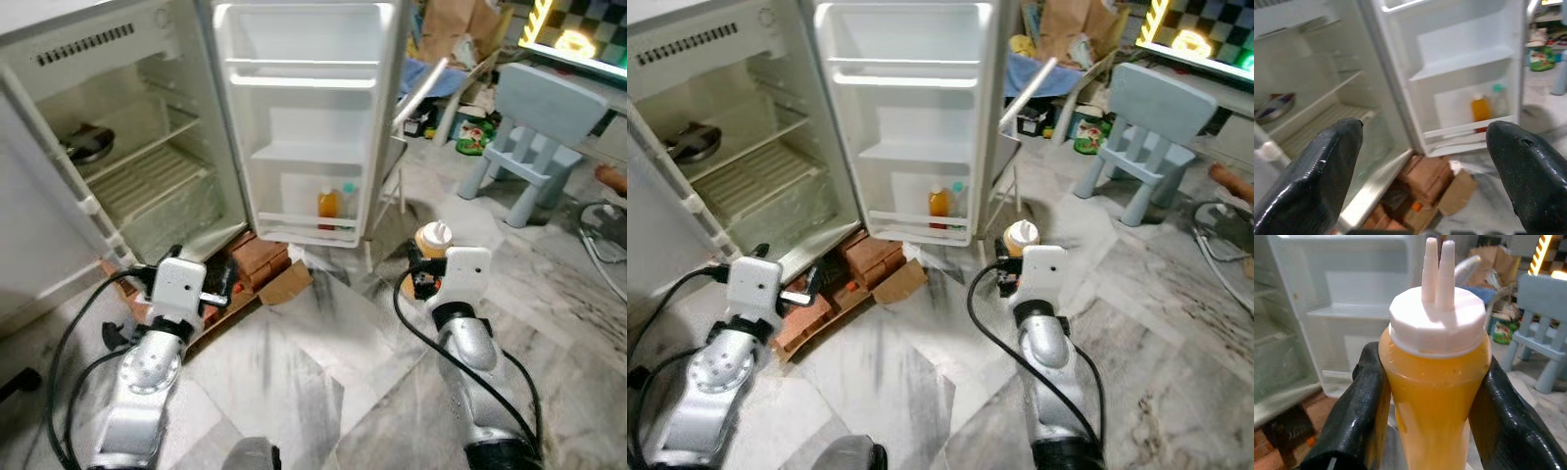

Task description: Restocking fridge

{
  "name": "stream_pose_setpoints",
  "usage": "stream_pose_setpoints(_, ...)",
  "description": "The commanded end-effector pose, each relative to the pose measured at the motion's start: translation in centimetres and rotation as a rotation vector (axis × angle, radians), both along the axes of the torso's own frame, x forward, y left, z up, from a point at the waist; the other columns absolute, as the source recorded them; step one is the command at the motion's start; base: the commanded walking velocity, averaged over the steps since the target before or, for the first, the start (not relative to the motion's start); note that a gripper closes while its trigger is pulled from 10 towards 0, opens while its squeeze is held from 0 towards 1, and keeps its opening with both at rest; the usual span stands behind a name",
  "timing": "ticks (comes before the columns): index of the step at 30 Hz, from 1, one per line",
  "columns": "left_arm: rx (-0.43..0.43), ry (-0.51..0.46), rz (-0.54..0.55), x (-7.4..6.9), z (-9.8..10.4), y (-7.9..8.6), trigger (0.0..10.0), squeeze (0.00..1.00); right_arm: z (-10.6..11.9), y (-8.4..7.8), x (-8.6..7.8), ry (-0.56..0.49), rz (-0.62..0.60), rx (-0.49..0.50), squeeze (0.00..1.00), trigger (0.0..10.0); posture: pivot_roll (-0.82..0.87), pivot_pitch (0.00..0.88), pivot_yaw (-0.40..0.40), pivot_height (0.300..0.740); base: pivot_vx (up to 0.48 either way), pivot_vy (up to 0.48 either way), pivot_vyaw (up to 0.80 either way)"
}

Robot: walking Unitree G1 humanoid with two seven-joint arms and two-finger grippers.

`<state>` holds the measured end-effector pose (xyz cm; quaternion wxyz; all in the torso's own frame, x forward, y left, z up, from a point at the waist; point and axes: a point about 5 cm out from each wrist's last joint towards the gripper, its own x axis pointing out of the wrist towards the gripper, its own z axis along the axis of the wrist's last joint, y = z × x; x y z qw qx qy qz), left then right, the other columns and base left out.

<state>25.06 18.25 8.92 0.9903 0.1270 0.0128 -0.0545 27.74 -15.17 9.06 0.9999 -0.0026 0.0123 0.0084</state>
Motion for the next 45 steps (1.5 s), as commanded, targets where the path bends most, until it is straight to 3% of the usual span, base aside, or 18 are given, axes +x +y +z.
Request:
stream_pose_setpoints(1,0.008,-0.037,-0.021,0.1,0.9,0.0,10.0,0.00,0.6,-0.2,0.4,-0.024,-0.030,-0.035,0.00,10.0,0.07,0.000,-0.021,0.740,0.000,0.458,0.00)
stream_pose_setpoints(15,0.005,-0.034,-0.025,0.2,0.9,0.1,10.0,0.00,0.9,0.0,0.9,-0.041,-0.035,0.003,0.00,10.0,0.08,0.000,-0.028,0.740,0.000,0.445,0.00)
stream_pose_setpoints(17,0.003,-0.037,-0.029,0.1,1.0,0.0,10.0,0.00,1.0,0.2,1.0,-0.048,0.008,0.015,0.00,10.0,0.08,0.000,-0.033,0.740,0.120,0.420,0.00)
stream_pose_setpoints(28,-0.009,-0.046,-0.035,-0.6,1.0,-0.2,10.0,0.00,1.3,0.8,1.3,-0.050,0.047,0.008,0.00,10.0,0.10,0.007,-0.068,0.740,0.366,0.310,0.00)
stream_pose_setpoints(45,-0.016,-0.048,-0.048,-0.7,1.0,-0.9,10.0,0.00,1.4,0.5,1.2,-0.052,0.043,-0.017,0.00,10.0,0.09,0.026,-0.073,0.740,0.465,0.000,0.00)
